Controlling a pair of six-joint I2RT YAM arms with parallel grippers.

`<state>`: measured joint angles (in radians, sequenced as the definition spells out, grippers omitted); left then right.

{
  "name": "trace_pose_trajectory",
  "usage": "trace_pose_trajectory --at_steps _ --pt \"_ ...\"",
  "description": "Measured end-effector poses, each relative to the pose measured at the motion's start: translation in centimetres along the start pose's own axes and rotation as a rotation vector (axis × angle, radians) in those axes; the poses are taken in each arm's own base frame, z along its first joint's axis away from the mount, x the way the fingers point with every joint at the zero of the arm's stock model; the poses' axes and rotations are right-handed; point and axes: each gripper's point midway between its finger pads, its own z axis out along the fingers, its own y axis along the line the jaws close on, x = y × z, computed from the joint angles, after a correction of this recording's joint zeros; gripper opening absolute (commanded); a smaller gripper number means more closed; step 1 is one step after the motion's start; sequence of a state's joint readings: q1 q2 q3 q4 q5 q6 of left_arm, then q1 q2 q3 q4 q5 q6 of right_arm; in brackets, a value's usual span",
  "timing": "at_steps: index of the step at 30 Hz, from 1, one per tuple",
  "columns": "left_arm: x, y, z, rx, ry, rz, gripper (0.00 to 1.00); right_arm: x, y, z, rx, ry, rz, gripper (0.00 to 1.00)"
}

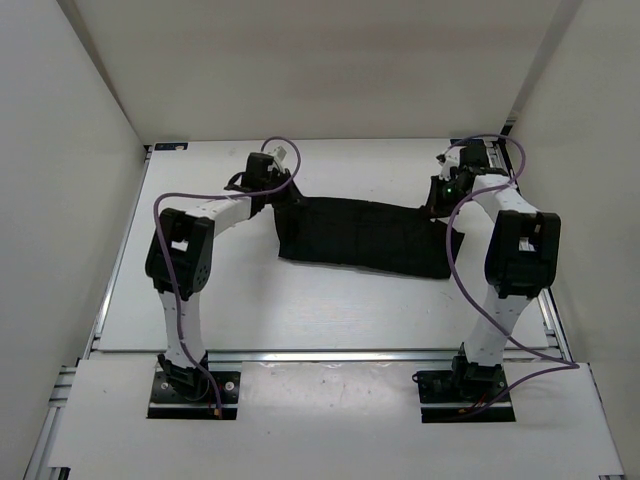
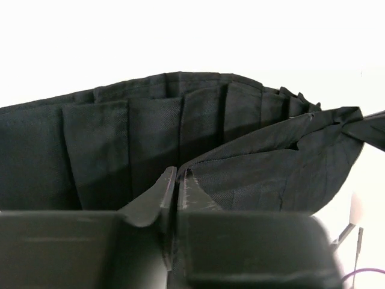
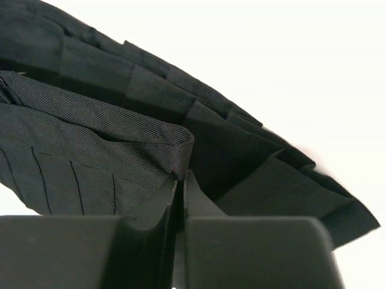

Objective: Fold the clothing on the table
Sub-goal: Fold the skirt

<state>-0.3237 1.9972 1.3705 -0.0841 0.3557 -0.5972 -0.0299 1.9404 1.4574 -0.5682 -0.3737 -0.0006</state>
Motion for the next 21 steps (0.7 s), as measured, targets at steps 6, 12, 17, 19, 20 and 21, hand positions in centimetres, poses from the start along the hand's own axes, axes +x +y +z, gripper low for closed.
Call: trace_pose_trajectory --at_steps 6,12,17,19,20,21 --pt "-1.8 2.0 2.6 -0.060 -0.013 0.017 0.89 -2.4 -6.0 -0.1 0.316 -0.040 -0.004 0.99" --pt "-6.6 5.2 0.3 -0.200 -0.149 0.064 0.99 -3.4 -8.5 -2.1 0.506 -0.079 -0.054 0.33" --pt "-10.2 -1.1 -0.9 -0.138 -0.204 0.310 0.81 -4.2 -1.7 -2.4 0.124 -0.129 -0.145 0.00" --pt "-9.5 -7.1 -0.4 0.014 -0.215 0.391 0.36 -4.2 1.5 -2.3 -0.054 -0.132 -0.186 0.00" --pt "-8.4 -9.2 -0.2 0.083 -0.200 0.412 0.13 -4.0 2.9 -2.2 -0.135 -0.125 -0.205 0.01" --pt "-6.7 -11.5 0.0 0.159 -0.165 0.427 0.04 -3.7 4.2 -1.9 -0.208 -0.113 -0.225 0.00"
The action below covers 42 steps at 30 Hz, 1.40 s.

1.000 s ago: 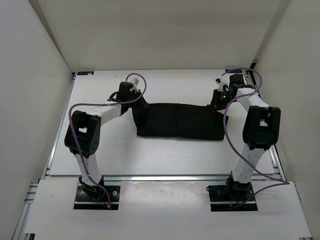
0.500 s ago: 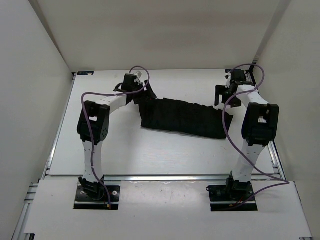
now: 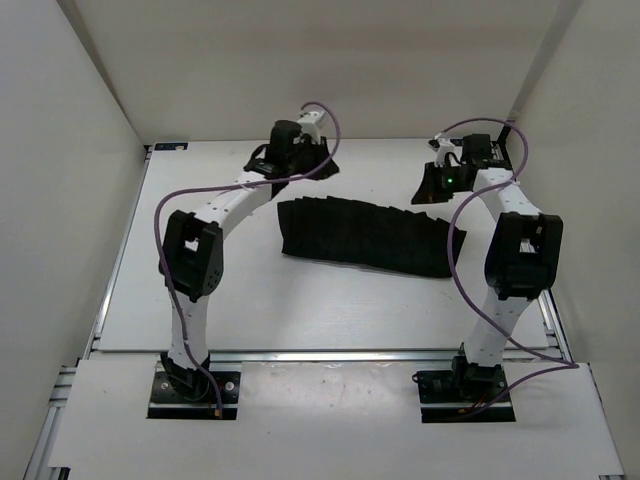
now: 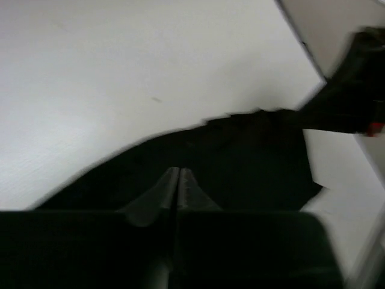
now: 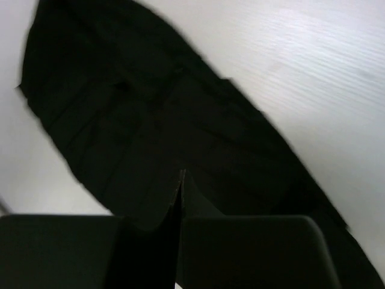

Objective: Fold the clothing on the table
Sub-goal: Fold the skirt

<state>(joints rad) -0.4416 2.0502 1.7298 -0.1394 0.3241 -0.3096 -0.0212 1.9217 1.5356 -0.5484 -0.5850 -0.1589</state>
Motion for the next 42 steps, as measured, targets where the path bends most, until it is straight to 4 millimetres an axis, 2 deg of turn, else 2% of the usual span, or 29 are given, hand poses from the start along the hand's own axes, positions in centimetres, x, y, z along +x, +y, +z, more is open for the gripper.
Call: trace_pose_trajectory --at_steps 2,4,6,9,11,12,13,14,15,16,18,21,23,25,27,29,32,35,38,42 --pt "2.2 -3.4 0.9 0.126 0.069 -0.009 0.00 0.8 2.1 1.4 -0.121 0.032 -0.018 0.00" --pt "4.9 -4.1 1.7 0.194 0.140 -0.052 0.00 1.9 3.5 2.9 -0.204 0.078 -0.023 0.00" --pt "7.9 -2.7 2.2 0.193 0.209 -0.121 0.00 3.4 4.2 4.6 -0.256 0.128 -0.014 0.00" --pt "12.6 1.1 2.5 0.134 0.316 -0.232 0.00 5.6 4.8 6.4 -0.288 0.199 0.019 0.00" --pt "14.8 3.4 2.8 0.095 0.364 -0.286 0.00 6.7 4.7 7.1 -0.288 0.230 0.045 0.00" --pt "15.6 4.5 2.9 0.077 0.380 -0.310 0.00 7.2 4.5 7.2 -0.280 0.242 0.059 0.08" --pt "16.2 5.2 2.8 0.063 0.394 -0.332 0.00 7.4 4.3 7.2 -0.269 0.250 0.073 0.32" --pt "16.3 5.7 2.7 0.056 0.403 -0.351 0.00 7.4 4.2 7.1 -0.258 0.254 0.085 0.44" --pt "16.1 5.9 2.8 0.054 0.408 -0.362 0.01 7.3 4.0 7.1 -0.248 0.254 0.086 0.62" --pt "15.6 6.0 3.0 0.051 0.406 -0.365 0.01 7.0 3.8 7.1 -0.236 0.250 0.082 0.71" --pt "13.4 6.1 3.9 0.052 0.384 -0.349 0.08 6.2 3.4 7.0 -0.207 0.234 0.063 0.74" --pt "8.7 6.1 5.6 0.051 0.317 -0.290 0.18 5.1 2.5 6.6 -0.121 0.212 0.016 0.76" --pt "6.3 5.9 6.2 0.051 0.282 -0.261 0.17 4.3 1.8 6.3 -0.036 0.195 -0.035 0.75" --pt "4.7 5.9 6.4 0.049 0.266 -0.246 0.18 3.8 1.3 6.0 0.039 0.182 -0.090 0.74" --pt "4.1 6.0 6.5 0.039 0.265 -0.235 0.21 3.9 0.8 5.7 0.097 0.181 -0.125 0.74" --pt "4.3 6.6 6.4 0.010 0.277 -0.217 0.28 4.0 0.5 5.6 0.132 0.186 -0.136 0.74" --pt "5.6 7.9 5.9 -0.054 0.317 -0.163 0.50 4.2 -1.0 5.2 0.188 0.190 -0.129 0.74" --pt "8.3 9.6 4.9 -0.141 0.399 -0.111 0.64 4.7 -2.9 4.3 0.244 0.191 -0.110 0.74" --pt "10.3 10.9 4.0 -0.201 0.467 -0.082 0.75 5.5 -4.4 3.7 0.276 0.203 -0.091 0.74" --pt "10.9 12.1 3.3 -0.267 0.497 -0.036 0.80 6.3 -5.6 3.1 0.301 0.214 -0.069 0.74"
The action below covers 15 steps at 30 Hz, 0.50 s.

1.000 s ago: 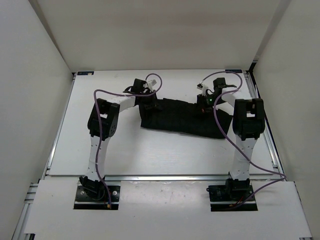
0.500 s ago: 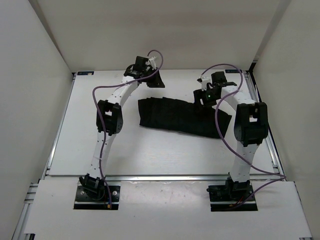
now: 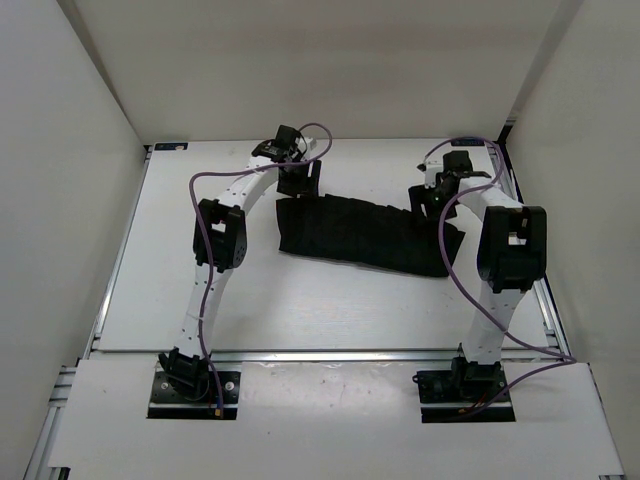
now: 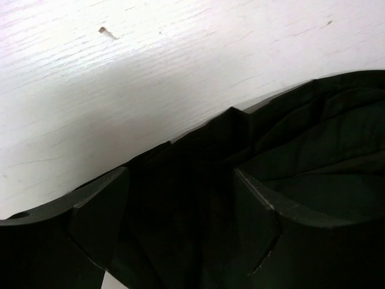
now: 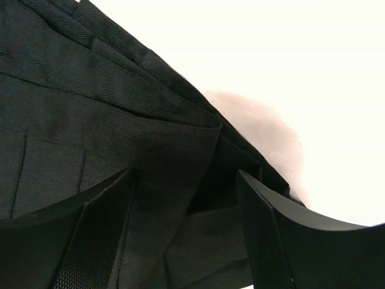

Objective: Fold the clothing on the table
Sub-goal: Fold the skirt

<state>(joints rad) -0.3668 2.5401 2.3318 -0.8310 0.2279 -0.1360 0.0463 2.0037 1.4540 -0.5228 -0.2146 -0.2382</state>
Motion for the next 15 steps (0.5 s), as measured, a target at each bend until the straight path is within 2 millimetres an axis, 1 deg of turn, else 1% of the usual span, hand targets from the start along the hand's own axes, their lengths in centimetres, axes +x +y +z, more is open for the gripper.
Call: trace_pose_trajectory --at_steps 4,11,14,15 --pt "0.21 0.61 -0.04 -0.032 0.007 0.014 0.80 0.29 -0.10 0.07 0.002 0.005 -0.003 0.75" --pt "0.23 0.57 -0.01 -0.032 0.008 0.023 0.76 0.34 0.11 0.09 -0.016 0.003 0.000 0.74" --pt "0.19 0.34 -0.07 -0.024 0.007 0.028 0.76 0.29 0.18 -0.02 -0.043 -0.007 0.012 0.66" --pt "0.16 0.23 -0.14 -0.021 0.006 0.030 0.75 0.27 0.16 -0.05 -0.051 -0.010 0.015 0.62"
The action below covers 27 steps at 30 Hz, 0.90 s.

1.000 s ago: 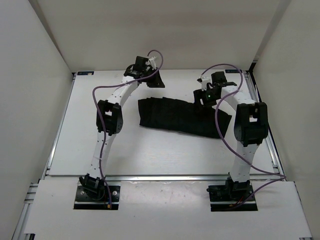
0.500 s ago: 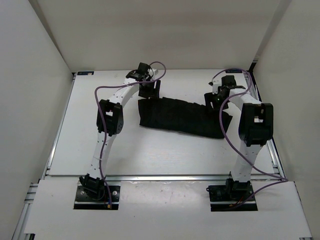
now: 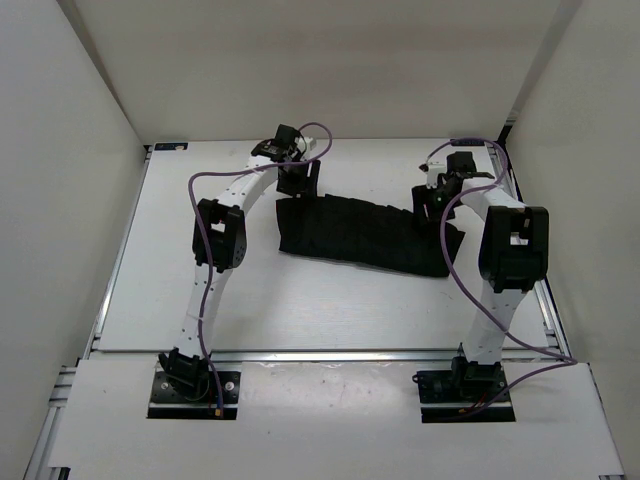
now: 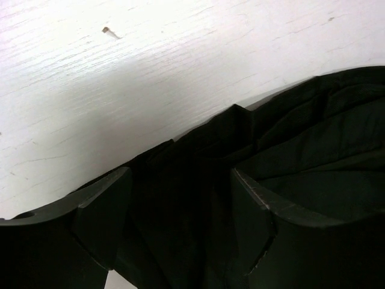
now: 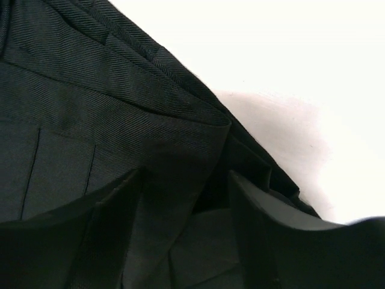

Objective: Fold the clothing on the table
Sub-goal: Fold the skirt

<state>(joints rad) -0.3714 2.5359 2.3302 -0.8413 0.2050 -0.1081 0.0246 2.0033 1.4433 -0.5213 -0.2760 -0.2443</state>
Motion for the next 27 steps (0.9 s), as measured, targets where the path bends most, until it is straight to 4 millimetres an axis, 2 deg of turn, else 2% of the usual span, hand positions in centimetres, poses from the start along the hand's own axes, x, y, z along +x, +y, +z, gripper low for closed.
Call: trace_pose_trajectory --at_steps 3,5,7,9,11,17,24,27 --pt "-0.1 -0.6 -0.5 0.023 -0.005 0.004 0.75 -0.1 -0.1 -0.2 -0.023 -0.010 0.014 0.46" --pt "-0.5 -1.1 -1.1 0.041 -0.013 0.011 0.74 -0.1 0.0 -0.2 -0.034 -0.015 0.022 0.32" --pt "-0.8 -1.6 -1.6 0.057 -0.023 0.016 0.75 -0.2 0.0 -0.3 -0.039 -0.019 0.021 0.23" --pt "-0.9 -2.1 -2.2 0.071 -0.028 0.022 0.75 -0.5 0.1 -0.3 -0.047 -0.026 0.019 0.08" --pt "-1.0 -2.5 -2.4 0.080 -0.031 0.029 0.76 -0.8 0.3 -0.4 -0.057 -0.035 0.014 0.00" --pt "0.2 -2.7 -2.3 0.083 0.001 0.042 0.79 -1.3 0.6 -0.6 -0.077 -0.051 0.013 0.00" --pt "1.9 -1.7 -2.0 0.065 0.052 0.046 0.82 -1.4 1.0 -0.6 -0.098 -0.056 0.013 0.00" --pt "1.9 -1.5 -2.0 0.060 0.051 0.046 0.78 -1.4 1.1 -0.6 -0.104 -0.057 0.013 0.00"
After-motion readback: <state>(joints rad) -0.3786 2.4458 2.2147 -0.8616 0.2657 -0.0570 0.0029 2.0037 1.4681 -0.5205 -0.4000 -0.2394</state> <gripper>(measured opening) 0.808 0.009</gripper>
